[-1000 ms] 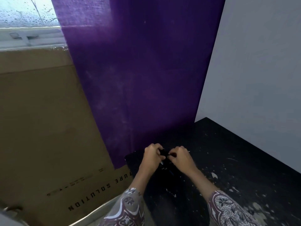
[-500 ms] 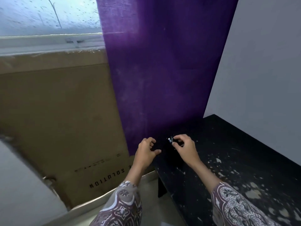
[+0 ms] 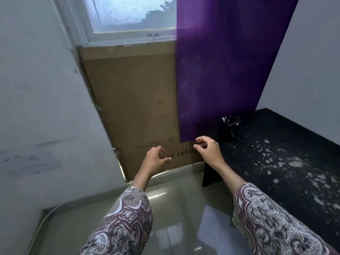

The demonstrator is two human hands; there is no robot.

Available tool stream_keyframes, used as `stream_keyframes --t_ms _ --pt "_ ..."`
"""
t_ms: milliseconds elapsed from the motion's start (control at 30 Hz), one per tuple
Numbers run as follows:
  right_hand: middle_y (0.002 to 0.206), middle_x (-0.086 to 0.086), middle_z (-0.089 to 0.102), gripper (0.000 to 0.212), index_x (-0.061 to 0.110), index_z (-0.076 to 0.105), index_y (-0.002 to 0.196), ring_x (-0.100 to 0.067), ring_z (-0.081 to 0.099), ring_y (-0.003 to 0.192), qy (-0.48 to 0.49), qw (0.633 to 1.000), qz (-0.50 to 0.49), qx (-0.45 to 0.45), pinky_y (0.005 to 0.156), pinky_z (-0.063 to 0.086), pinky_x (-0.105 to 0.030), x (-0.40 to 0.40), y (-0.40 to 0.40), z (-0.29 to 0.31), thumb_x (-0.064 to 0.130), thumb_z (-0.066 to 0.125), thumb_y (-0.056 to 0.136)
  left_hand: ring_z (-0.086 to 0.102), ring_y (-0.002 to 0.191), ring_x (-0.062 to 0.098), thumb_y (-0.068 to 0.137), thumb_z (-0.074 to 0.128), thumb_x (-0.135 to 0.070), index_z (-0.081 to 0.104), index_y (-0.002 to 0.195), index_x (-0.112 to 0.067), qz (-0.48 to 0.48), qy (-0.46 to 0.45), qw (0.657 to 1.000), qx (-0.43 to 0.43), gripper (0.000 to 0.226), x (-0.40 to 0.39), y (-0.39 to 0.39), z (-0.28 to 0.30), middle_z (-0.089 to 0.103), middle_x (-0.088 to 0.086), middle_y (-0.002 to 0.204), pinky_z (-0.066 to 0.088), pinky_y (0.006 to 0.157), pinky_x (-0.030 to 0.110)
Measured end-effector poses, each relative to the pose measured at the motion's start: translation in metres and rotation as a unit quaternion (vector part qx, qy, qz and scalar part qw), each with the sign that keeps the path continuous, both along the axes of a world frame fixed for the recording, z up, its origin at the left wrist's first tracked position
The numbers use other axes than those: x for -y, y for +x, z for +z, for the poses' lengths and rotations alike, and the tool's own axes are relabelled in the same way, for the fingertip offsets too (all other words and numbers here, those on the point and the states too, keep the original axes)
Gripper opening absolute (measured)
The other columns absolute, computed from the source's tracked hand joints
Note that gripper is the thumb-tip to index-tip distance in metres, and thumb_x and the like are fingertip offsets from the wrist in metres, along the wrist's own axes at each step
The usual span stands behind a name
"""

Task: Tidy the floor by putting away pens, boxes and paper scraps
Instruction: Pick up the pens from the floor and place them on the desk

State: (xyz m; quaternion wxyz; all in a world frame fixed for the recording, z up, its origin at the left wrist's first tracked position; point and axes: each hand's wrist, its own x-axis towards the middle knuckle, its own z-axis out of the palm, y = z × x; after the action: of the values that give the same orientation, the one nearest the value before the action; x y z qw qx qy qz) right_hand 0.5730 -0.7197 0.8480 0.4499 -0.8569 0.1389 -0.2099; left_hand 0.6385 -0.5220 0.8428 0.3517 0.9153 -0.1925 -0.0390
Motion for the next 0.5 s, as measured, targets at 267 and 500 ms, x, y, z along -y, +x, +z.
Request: stream_keyframes --t_ms 267,500 --pt "0.103 -0.013 0.066 0.024 0.004 0.065 0.104 -0.025 0.062 0.094 -0.011 0.998 0.058 -0.025 0.087 0.051 -0.036 -0.115 -0.067 -0.006 0.014 0.064 0.082 0.057 0.103 0.029 0.079 0.071 -0.023 0.060 0.106 -0.003 0.063 0.013 0.996 -0.066 0.035 -0.158 -0.092 -0.016 0.060 0.019 0.110 0.042 0.080 0.029" --pt "0.100 -0.012 0.067 0.022 0.005 0.066 0.103 -0.023 0.062 0.093 -0.024 0.987 0.149 -0.061 0.083 0.048 -0.031 -0.199 -0.078 -0.024 0.013 0.064 0.083 0.057 0.092 0.024 0.080 0.070 -0.019 0.061 0.107 0.000 0.151 0.021 0.982 -0.108 0.034 -0.268 -0.144 -0.030 0.063 0.020 0.107 0.043 0.076 0.029"
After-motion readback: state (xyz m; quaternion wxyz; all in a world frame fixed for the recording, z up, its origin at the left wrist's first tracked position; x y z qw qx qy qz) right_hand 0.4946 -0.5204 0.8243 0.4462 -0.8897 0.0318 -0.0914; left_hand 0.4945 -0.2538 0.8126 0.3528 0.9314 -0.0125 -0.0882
